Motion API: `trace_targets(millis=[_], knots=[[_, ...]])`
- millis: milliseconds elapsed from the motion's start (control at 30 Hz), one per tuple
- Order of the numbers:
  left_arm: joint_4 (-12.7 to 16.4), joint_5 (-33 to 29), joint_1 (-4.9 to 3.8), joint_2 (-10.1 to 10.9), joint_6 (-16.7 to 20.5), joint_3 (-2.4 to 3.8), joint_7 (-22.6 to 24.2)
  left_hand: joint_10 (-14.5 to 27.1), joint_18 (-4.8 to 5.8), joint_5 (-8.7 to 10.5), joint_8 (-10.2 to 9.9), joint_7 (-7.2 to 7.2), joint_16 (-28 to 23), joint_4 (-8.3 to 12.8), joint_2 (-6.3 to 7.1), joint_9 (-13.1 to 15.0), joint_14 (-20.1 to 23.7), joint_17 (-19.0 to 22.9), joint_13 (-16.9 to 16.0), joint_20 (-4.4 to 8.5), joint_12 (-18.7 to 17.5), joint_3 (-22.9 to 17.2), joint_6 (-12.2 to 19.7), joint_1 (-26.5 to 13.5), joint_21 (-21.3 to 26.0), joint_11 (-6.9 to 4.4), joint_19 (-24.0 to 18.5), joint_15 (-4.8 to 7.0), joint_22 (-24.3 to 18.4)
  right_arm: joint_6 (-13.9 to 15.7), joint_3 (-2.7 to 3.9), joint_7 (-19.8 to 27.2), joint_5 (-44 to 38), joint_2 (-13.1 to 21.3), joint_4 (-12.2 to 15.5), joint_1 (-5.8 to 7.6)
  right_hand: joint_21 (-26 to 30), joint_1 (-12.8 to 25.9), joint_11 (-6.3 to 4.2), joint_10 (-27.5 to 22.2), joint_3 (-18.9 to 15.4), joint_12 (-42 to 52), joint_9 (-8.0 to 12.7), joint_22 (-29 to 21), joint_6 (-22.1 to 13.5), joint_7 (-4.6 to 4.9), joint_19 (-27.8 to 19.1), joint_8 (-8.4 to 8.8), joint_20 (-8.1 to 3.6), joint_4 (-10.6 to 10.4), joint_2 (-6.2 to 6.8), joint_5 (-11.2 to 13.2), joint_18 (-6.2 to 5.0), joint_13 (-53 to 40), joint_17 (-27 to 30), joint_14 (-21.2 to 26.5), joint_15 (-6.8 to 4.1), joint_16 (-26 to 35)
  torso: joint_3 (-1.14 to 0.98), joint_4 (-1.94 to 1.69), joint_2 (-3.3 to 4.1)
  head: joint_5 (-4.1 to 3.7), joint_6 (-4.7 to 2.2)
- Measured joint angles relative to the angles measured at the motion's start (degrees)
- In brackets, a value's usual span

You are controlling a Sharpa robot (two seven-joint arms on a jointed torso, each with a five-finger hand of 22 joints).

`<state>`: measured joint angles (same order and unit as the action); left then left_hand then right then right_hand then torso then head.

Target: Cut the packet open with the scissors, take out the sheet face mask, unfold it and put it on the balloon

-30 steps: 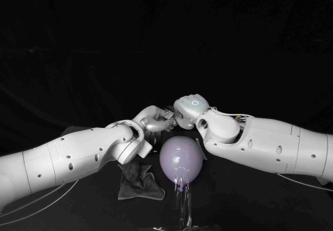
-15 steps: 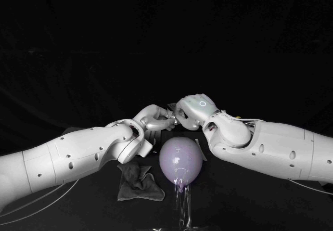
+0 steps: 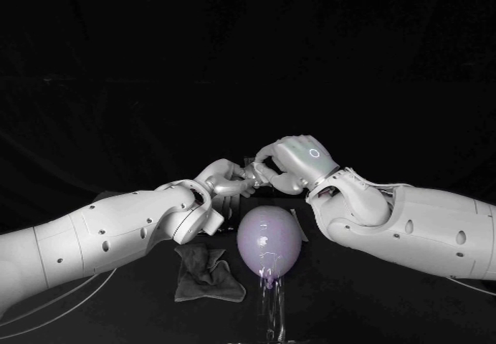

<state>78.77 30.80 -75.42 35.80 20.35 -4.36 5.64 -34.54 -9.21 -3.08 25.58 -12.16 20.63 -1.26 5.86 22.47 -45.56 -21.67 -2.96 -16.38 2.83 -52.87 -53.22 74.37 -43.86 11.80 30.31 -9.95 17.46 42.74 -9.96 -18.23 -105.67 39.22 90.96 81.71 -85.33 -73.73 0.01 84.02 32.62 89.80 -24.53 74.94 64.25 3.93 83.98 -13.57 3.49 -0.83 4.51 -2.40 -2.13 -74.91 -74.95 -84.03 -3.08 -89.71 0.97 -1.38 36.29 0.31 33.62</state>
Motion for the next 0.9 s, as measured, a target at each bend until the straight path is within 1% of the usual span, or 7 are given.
trace_targets(millis=[33, 100, 300, 500, 667, 800, 900], knots=[[-0.1, -0.1, 0.00, 0.0, 0.0, 0.00, -0.1, 0.0, 0.00, 0.01, 0.0, 0.00, 0.0, 0.0, 0.00, 0.0, 0.0, 0.0, 0.0, 0.00, 0.0, 0.0, 0.0, 0.0, 0.0, 0.00, 0.0, 0.00, 0.0, 0.6, 0.01, 0.4, 0.2, 0.1, 0.2, 0.00, 0.0, 0.0, 0.00, 0.0, 0.0, 0.0, 0.0, 0.0, 0.0, -0.01, 0.0, -0.43, 0.00, 0.0, 0.00, 0.0, 0.00, 0.0, 0.0, 0.0, 0.00, -0.1, 0.01, 0.00, 0.00, 0.03, -0.01], [-0.2, -0.2, -0.01, 0.0, 0.0, -0.01, -0.3, 0.0, 0.00, 0.02, 0.0, 0.00, 0.0, 0.0, 0.00, 0.0, 0.0, 0.0, 0.0, 0.00, 0.0, 0.0, 0.0, 0.0, 0.0, -0.02, 0.0, 0.00, 0.0, 1.5, 0.05, 0.9, 0.4, 0.3, 0.5, 0.00, 0.0, 0.0, 0.00, 0.0, 0.1, 0.0, 0.0, 0.0, 0.0, -0.01, 0.0, -0.61, 0.00, 0.1, 0.00, 0.0, 0.00, 0.0, 0.0, 0.0, 0.00, -0.1, 0.02, -0.01, 0.00, 0.04, -0.03], [-0.3, -0.7, -0.01, -0.1, -0.1, -0.05, -0.7, -0.2, 0.00, 0.07, -0.2, 0.00, 0.0, 0.0, 0.00, -0.1, 0.0, 0.0, 0.0, 0.00, 0.0, 0.0, 0.0, 0.0, 0.0, -0.22, 0.0, 0.00, 0.0, 4.2, 0.13, 2.9, 1.6, 0.7, 1.5, 0.00, 0.0, 0.0, -0.20, -0.2, 0.1, 0.0, 0.0, 0.0, 0.0, -0.04, 0.0, -0.63, 0.00, 0.1, 0.01, -0.3, 0.00, 0.0, 0.0, 0.0, 0.01, -0.1, 0.06, -0.05, 0.04, 0.08, -0.05], [-0.6, -1.1, -0.01, -0.1, -0.1, -0.08, -1.1, -0.2, 0.00, 0.09, -0.2, 0.00, 0.3, 0.0, 0.00, -0.1, 0.0, 0.0, 0.0, 0.00, 0.0, 0.0, 0.0, 0.0, 0.0, -0.22, 0.0, 0.00, 0.0, 5.7, 0.23, 5.1, 3.8, 1.1, 2.4, 0.00, 0.0, 0.0, -0.20, -0.2, 0.0, -0.1, 0.0, 0.0, 0.0, -0.05, 0.0, -0.63, 0.01, 0.0, 0.03, -0.3, 0.00, 0.0, 0.0, 0.2, -0.19, -0.1, 0.07, -0.08, 0.04, 0.31, 0.02], [-1.0, -1.5, -0.01, 0.1, -0.2, -0.17, -1.4, -0.4, 0.00, 0.11, -0.2, 0.00, 0.3, 0.0, 0.00, -0.1, 0.0, 0.1, 0.0, 0.00, 0.0, 0.0, 0.0, 0.0, 0.0, -0.03, 0.0, 0.00, 0.0, 6.4, 0.56, 7.1, 7.2, 2.3, 3.4, 0.01, 0.0, -0.2, -0.41, 0.0, 0.2, -0.1, 0.0, 0.0, 0.0, -0.07, 0.0, -0.65, 0.01, 0.2, 0.24, -0.3, 0.00, 0.0, 0.0, 0.2, -0.20, -0.1, 0.07, -0.09, 0.03, 0.54, 0.01], [-1.1, -1.6, -0.01, 0.9, -0.5, -0.27, -1.7, -0.4, 0.00, 0.12, 0.0, 0.00, 0.3, 0.0, 0.01, -0.1, 0.0, 0.1, 0.0, 0.00, 0.0, 0.0, 0.0, 0.0, 0.0, -0.03, 0.0, 0.00, 0.0, 6.8, 0.93, 8.3, 10.6, 3.4, 4.0, 0.29, 0.0, -0.2, -0.41, 0.0, 0.2, 0.0, 0.0, 0.0, 0.0, -0.11, 0.0, -0.66, -0.03, 0.2, 0.24, -0.2, 0.00, 0.0, 0.0, 0.0, -0.41, 0.0, 0.05, -0.11, 0.02, 0.68, -0.10], [-0.7, -1.8, -0.01, 2.3, -0.9, -0.37, -2.0, -0.4, 0.00, 0.13, 0.0, 0.00, 0.6, 0.0, 0.01, -0.1, 0.0, 0.1, 0.0, 0.00, 0.0, 0.0, 0.0, 0.0, -0.2, -0.03, 0.0, 0.00, 0.0, 7.1, 1.19, 9.5, 13.5, 4.6, 4.3, 0.75, 0.0, -0.2, -0.41, 0.0, 0.3, 0.0, 0.0, 0.0, 0.0, -0.16, 0.1, -0.66, -0.31, 0.3, 0.24, -0.2, 0.00, 0.0, 0.0, 0.0, -0.41, 0.0, 0.06, -0.10, 0.01, 0.76, -0.15]])
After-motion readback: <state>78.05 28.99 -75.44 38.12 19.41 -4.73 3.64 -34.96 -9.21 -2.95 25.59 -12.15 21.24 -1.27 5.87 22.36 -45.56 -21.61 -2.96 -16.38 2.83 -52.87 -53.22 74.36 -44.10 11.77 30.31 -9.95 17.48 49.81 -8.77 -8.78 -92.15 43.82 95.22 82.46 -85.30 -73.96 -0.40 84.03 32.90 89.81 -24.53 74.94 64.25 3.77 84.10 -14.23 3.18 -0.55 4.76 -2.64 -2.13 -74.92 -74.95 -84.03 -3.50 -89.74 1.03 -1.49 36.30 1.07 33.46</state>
